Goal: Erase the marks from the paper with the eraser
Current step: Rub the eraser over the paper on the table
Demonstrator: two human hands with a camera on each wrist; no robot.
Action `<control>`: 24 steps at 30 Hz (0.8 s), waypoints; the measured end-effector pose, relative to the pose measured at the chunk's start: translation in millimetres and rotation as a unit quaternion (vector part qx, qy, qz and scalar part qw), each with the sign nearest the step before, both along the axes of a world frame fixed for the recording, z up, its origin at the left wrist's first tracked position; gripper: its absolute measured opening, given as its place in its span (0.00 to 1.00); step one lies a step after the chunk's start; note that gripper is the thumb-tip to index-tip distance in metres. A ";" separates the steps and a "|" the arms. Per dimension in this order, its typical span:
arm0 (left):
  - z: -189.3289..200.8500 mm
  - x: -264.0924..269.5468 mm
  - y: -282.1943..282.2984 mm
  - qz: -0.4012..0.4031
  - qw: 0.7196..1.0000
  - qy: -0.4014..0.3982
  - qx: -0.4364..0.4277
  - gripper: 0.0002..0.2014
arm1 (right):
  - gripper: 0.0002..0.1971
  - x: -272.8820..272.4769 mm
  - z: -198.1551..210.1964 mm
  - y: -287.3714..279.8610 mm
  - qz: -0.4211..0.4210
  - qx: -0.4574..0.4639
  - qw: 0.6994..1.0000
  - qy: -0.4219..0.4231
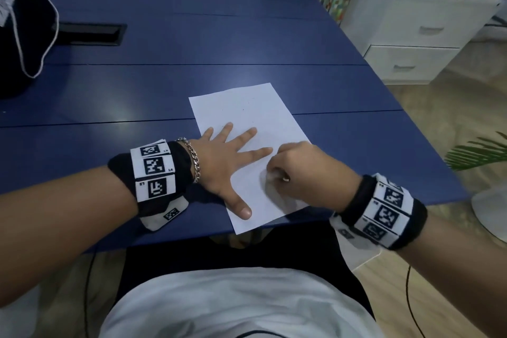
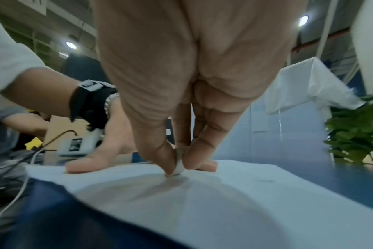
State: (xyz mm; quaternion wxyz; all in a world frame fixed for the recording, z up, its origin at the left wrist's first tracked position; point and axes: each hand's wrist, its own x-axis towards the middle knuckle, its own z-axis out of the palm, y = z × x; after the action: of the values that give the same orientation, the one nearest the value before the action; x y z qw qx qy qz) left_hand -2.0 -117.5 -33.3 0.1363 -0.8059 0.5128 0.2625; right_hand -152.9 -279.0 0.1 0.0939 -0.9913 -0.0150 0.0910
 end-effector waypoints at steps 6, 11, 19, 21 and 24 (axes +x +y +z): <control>0.1 -0.7 -0.5 0.001 1.000 0.001 -0.002 0.71 | 0.13 -15.0 -0.2 25.0 0.075 0.048 0.996 0.012; 1.3 -2.0 -0.9 0.000 1.000 -0.007 0.004 0.72 | 0.08 8.4 4.5 -5.8 -0.010 -0.004 1.000 -0.004; 2.8 -4.4 -0.4 0.004 1.000 -0.003 0.000 0.71 | 0.07 -6.0 0.3 12.2 0.058 0.023 0.997 0.042; 2.7 -4.7 -1.3 0.005 1.000 -0.006 0.002 0.72 | 0.08 6.0 3.6 -2.8 -0.006 0.009 1.000 0.009; 4.0 -6.2 -2.3 0.009 1.000 -0.008 0.007 0.72 | 0.07 4.5 2.6 1.7 -0.022 0.001 1.000 -0.019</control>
State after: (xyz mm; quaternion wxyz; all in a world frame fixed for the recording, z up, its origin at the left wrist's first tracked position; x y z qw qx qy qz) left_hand -8.2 -119.9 -29.3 0.1439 -0.8118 0.5022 0.2609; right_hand -148.4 -277.4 2.7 0.0969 -0.9928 0.0051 0.0702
